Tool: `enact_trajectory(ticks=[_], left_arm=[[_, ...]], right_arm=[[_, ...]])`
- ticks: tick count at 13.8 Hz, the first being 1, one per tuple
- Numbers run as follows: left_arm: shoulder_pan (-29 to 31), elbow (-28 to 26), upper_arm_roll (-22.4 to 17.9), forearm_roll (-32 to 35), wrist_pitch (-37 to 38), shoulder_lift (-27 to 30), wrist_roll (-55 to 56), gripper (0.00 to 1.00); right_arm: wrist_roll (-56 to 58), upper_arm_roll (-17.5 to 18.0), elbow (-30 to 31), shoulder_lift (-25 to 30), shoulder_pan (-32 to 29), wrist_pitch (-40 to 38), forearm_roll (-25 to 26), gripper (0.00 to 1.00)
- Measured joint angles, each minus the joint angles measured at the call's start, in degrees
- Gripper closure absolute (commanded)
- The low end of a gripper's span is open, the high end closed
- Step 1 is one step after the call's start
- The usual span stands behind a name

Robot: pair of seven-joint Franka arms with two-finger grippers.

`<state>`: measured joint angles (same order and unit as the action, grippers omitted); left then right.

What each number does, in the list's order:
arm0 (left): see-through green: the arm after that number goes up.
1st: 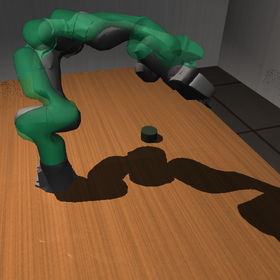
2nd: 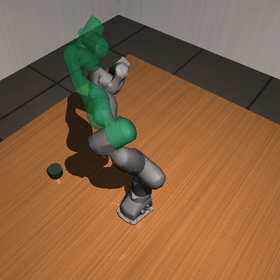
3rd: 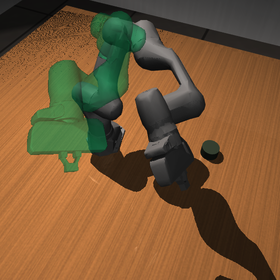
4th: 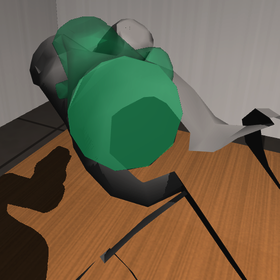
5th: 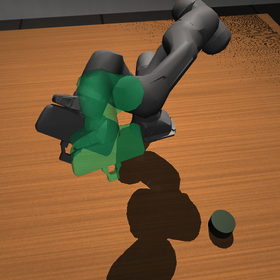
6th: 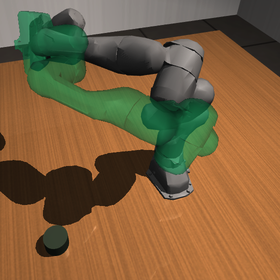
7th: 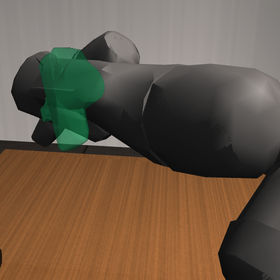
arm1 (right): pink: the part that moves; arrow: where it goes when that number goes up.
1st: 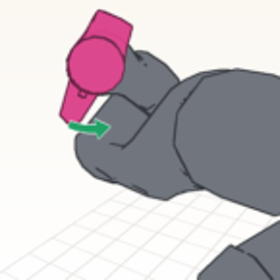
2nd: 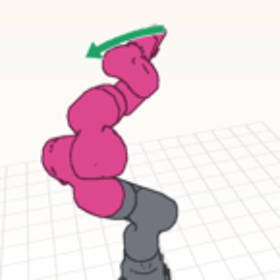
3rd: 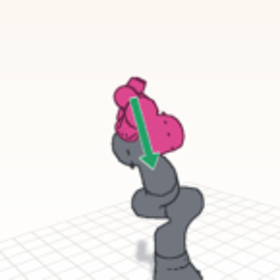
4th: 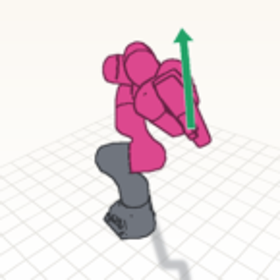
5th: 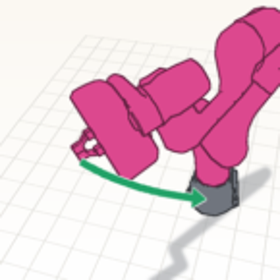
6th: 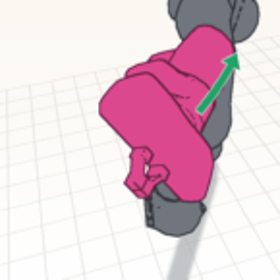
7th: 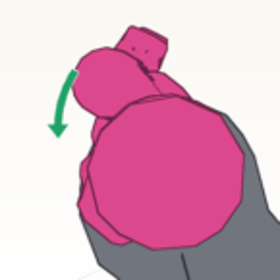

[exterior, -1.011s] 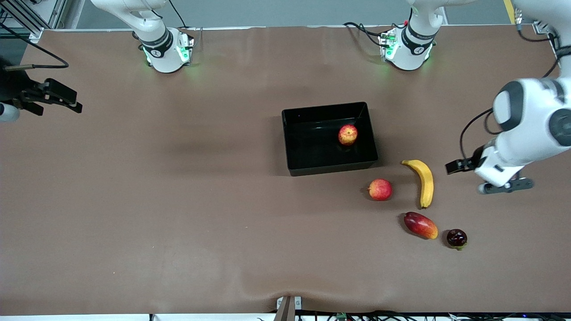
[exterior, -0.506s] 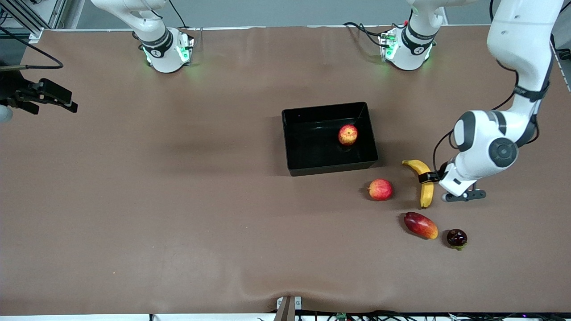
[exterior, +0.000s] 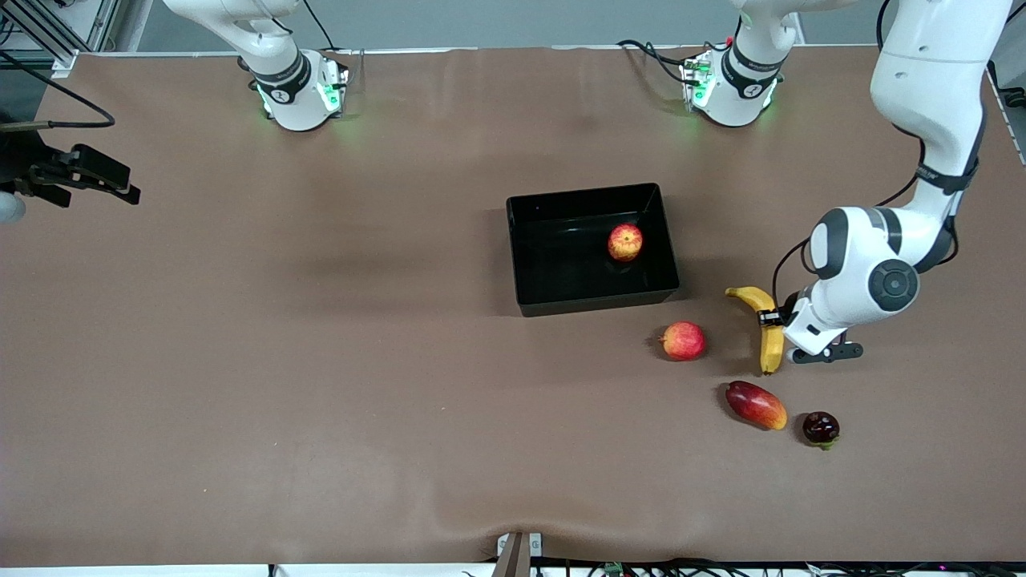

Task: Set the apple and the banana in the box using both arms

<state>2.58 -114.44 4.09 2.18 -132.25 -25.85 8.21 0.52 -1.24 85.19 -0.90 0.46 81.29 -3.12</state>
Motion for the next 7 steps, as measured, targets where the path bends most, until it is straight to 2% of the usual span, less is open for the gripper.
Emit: enact_trajectory(ticks=[3, 5, 7], left_arm=[[-0.03, 1.91, 2.8, -0.06, 10.03, 7.39, 2.22, 1.0], [-0.16, 3.86, 6.85, -0.11, 15.52, 12.26, 8.13, 1.0], [-0.4, 6.97, 12.05, -0.18, 20.35, 14.59, 16.74, 1.0]], right_arm=[[0.0, -0.08, 0.04, -0.19, -0.07, -0.1, 0.13, 0.0], [-0.01, -0.18, 0.04, -0.19, -0.21, -0.2, 0.17, 0.0], [-0.02, -0.21, 0.04, -0.19, -0.92, -0.66, 0.2, 0.0]])
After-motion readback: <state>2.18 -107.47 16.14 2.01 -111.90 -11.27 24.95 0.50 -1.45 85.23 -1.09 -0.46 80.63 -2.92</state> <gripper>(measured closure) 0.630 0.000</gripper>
